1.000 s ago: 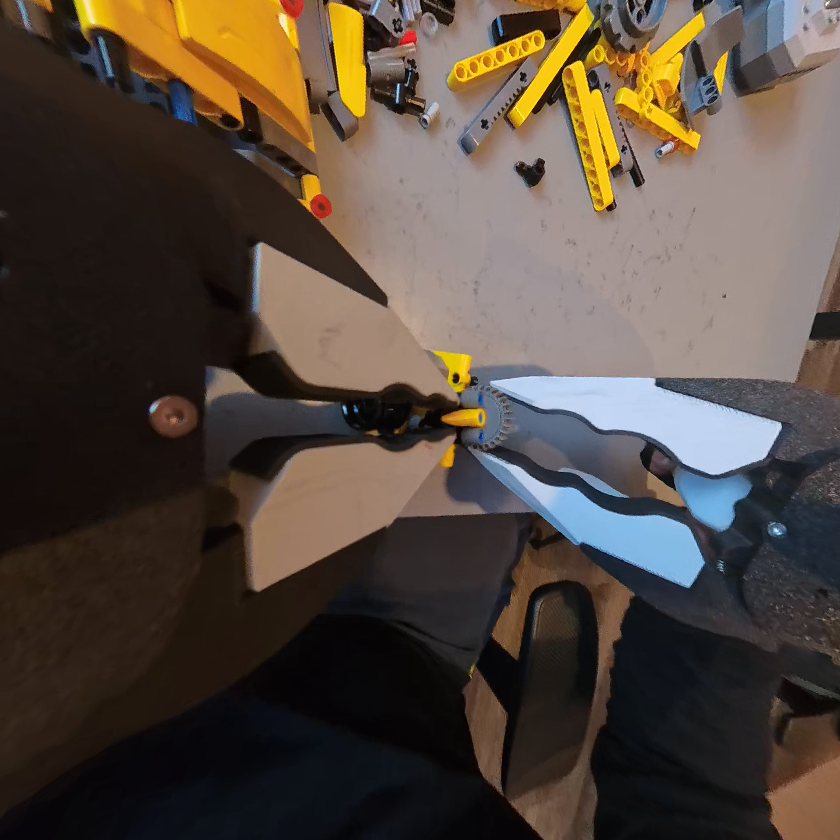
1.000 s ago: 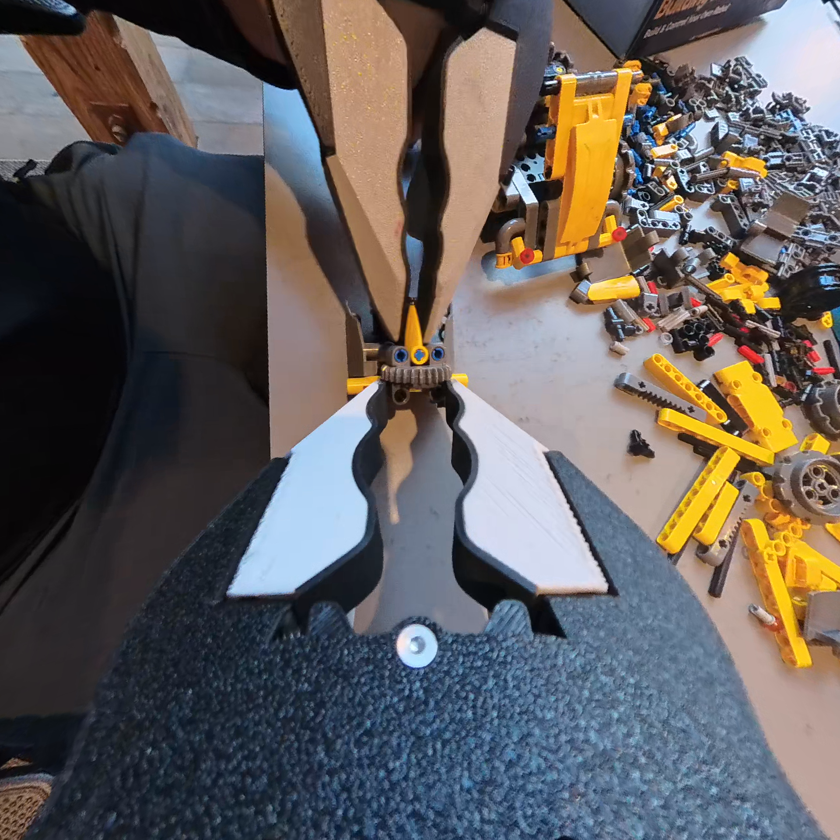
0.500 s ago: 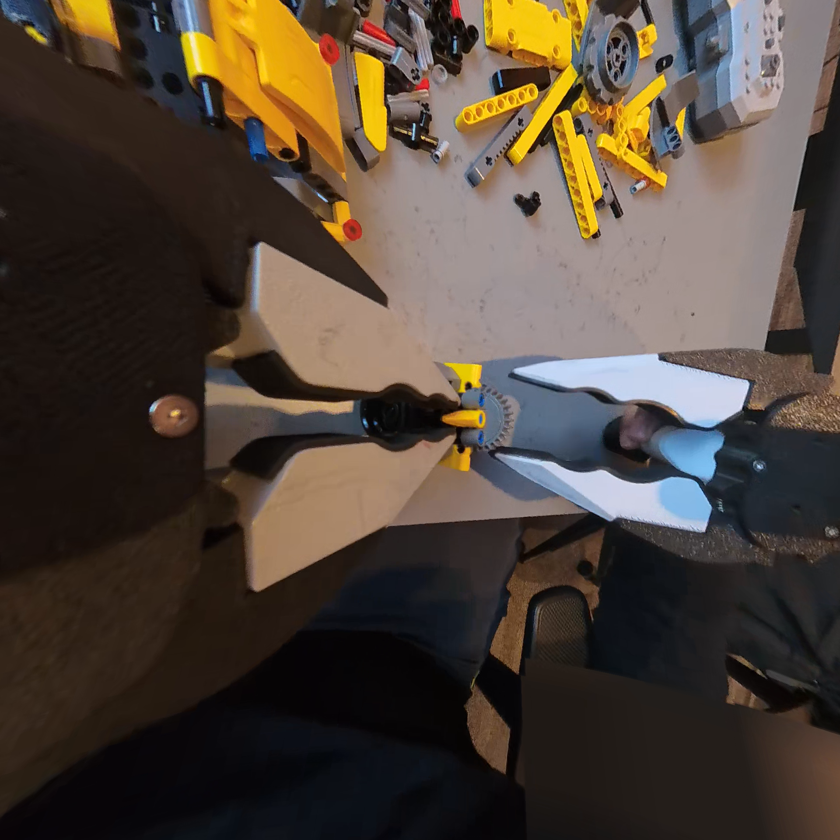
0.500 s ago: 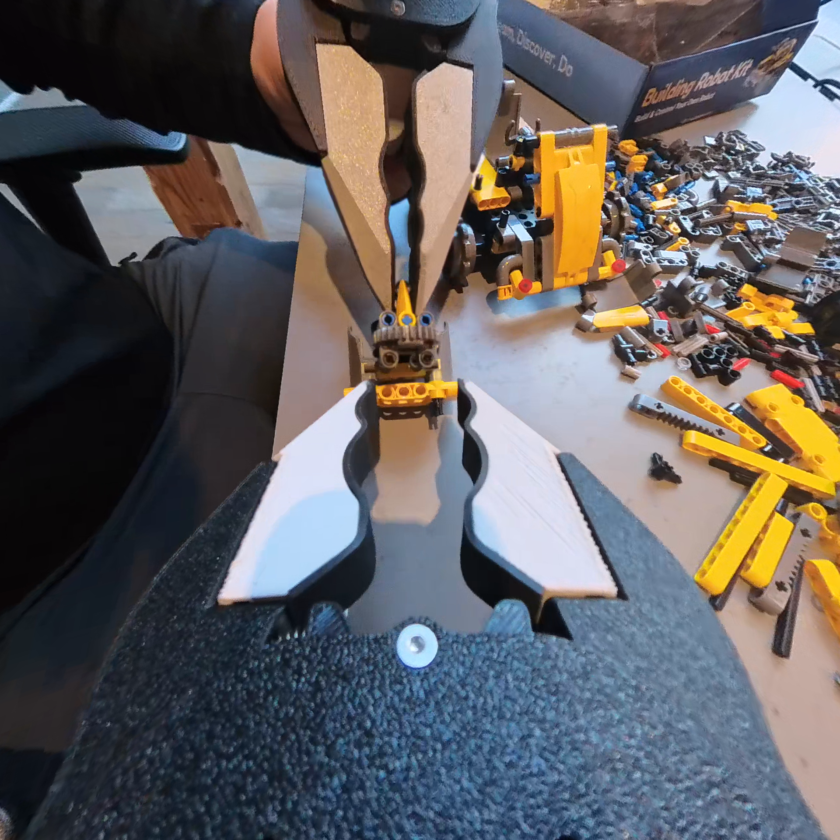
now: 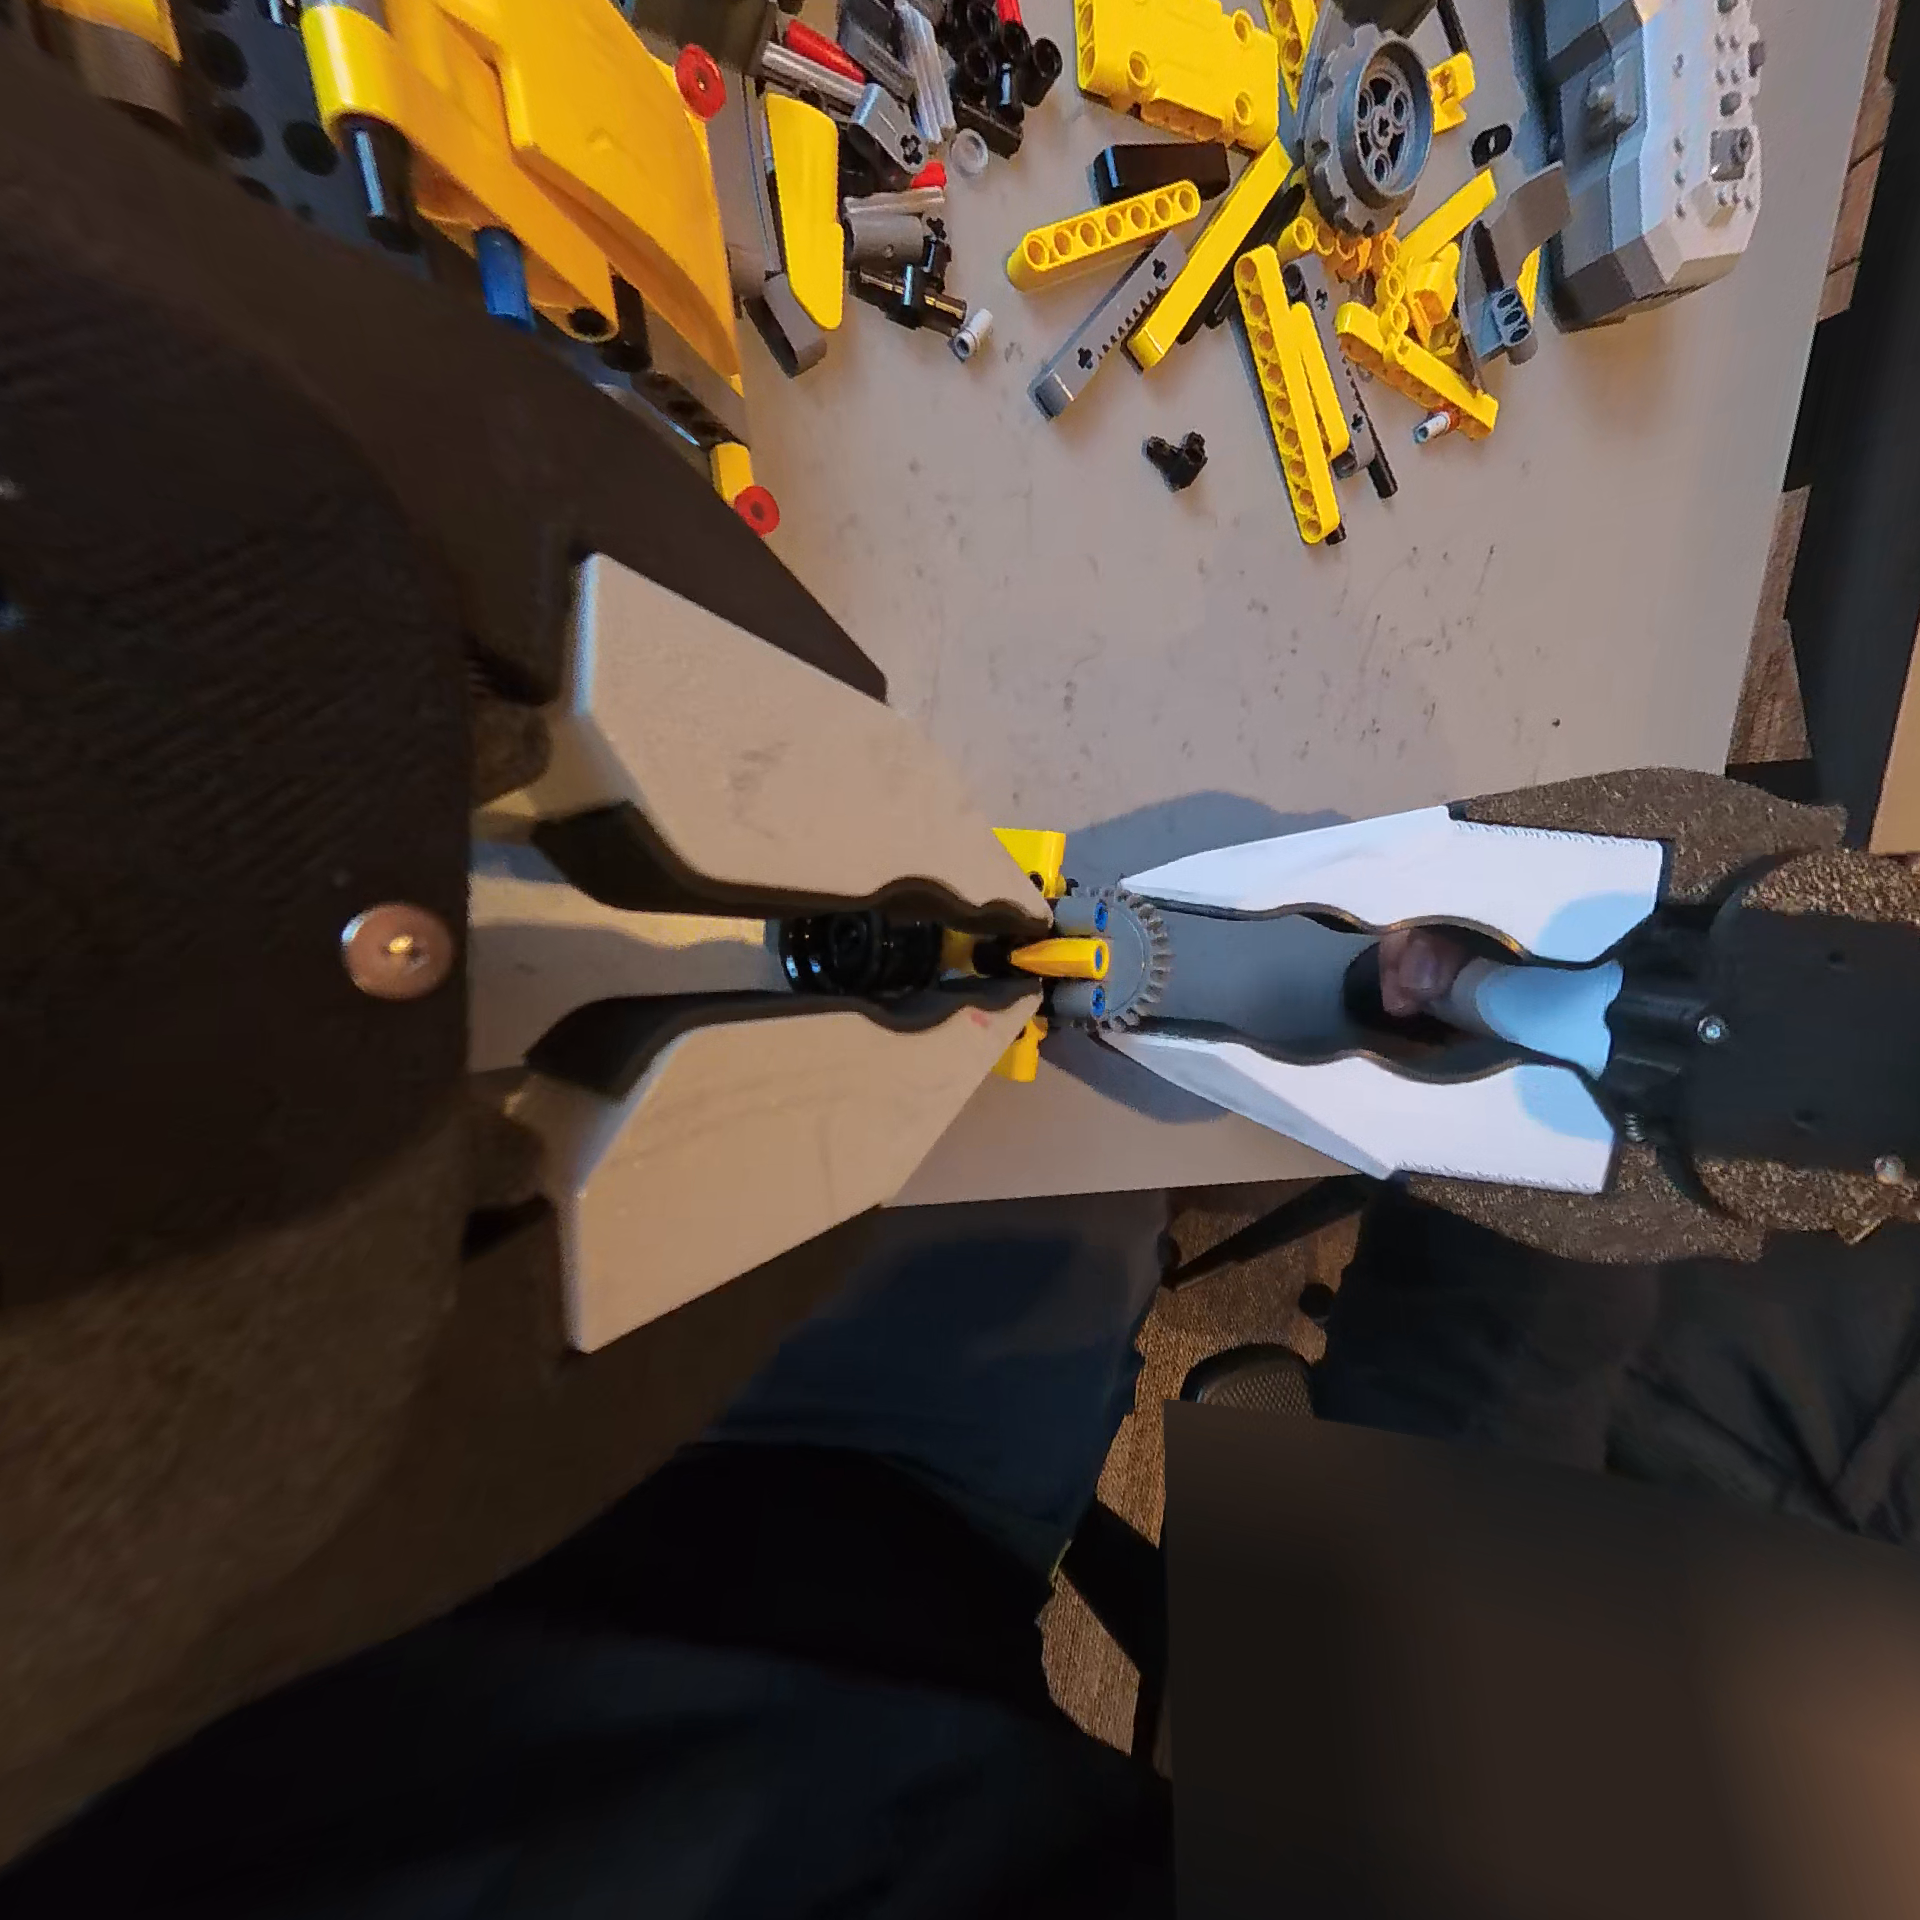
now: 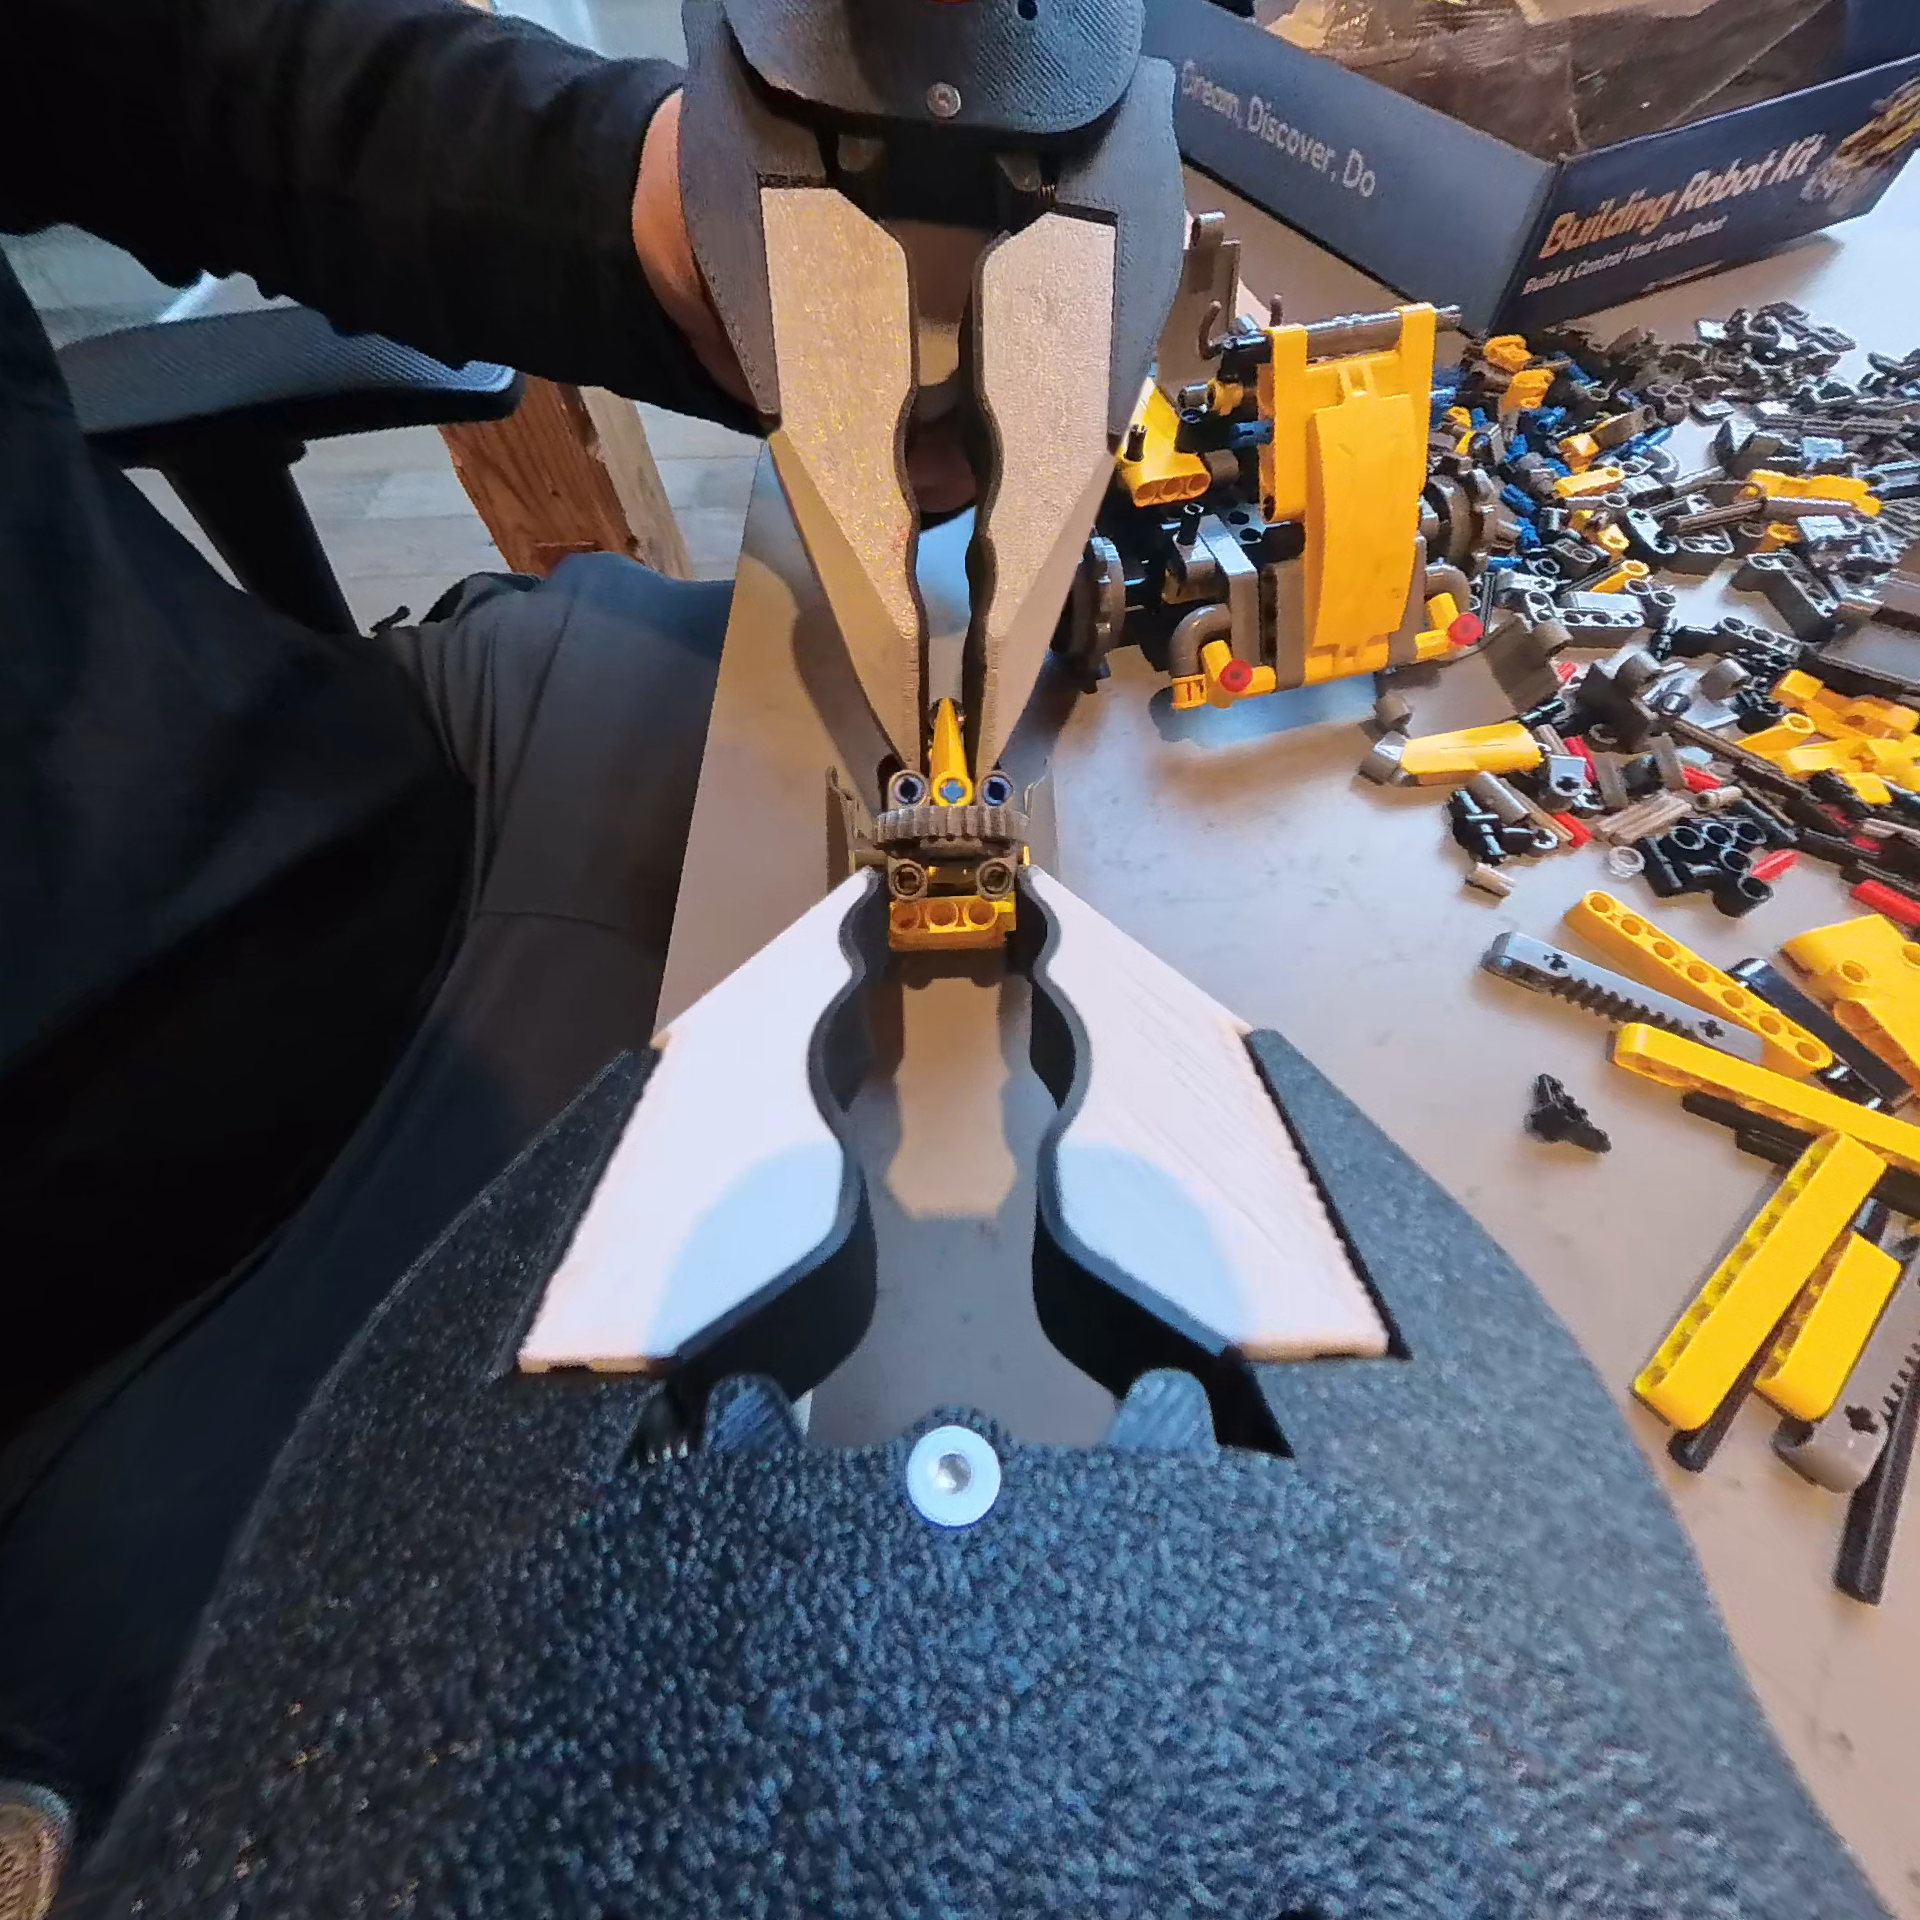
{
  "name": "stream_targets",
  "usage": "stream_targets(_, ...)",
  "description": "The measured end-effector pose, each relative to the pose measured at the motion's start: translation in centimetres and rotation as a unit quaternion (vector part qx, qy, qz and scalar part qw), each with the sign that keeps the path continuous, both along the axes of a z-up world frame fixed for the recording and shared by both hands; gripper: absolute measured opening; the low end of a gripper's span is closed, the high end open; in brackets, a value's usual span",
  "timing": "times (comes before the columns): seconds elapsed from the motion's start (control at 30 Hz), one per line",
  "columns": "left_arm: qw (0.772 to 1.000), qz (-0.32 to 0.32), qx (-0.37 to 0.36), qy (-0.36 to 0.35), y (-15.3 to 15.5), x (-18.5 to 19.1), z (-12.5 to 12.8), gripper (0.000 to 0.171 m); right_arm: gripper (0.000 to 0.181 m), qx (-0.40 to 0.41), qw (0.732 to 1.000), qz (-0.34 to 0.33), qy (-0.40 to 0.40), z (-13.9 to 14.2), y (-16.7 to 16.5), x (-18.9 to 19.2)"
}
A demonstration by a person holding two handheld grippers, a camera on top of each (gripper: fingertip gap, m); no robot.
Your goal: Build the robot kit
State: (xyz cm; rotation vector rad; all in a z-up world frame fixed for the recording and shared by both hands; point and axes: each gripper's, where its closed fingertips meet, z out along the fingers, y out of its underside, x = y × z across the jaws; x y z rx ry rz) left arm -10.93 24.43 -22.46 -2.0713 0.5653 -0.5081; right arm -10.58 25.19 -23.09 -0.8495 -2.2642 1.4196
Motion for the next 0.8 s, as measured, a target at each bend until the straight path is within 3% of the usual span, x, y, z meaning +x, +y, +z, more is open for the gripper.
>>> stream_targets(0.3,1.0,0.01,-0.024,0.002,0.0,0.0,-0.9,0.006,0.023,0.006,1.0,0.0,-0.02,-0.6,0.1,0.1)
stream_targets(0.43,0.997,0.039,-0.047,0.037,-0.3,-0.7,-1.7,0.047,0.023,-0.028,0.999,-0.007,-0.045,-0.3,0.6,-0.3)
stream_targets(0.57,0.994,0.065,-0.042,0.077,-1.1,-1.2,-2.3,0.071,0.023,-0.054,0.997,-0.004,-0.062,-0.1,0.7,-0.4)
stream_targets(0.67,0.991,0.062,-0.064,0.102,-1.1,-1.2,-3.5,0.083,0.023,-0.062,0.995,0.0,-0.073,-0.1,0.7,-0.4)
stream_targets(0.8,0.989,0.051,-0.088,0.107,-0.7,-0.8,-4.5,0.084,0.023,-0.059,0.996,0.0,-0.072,-0.2,0.7,-0.3)
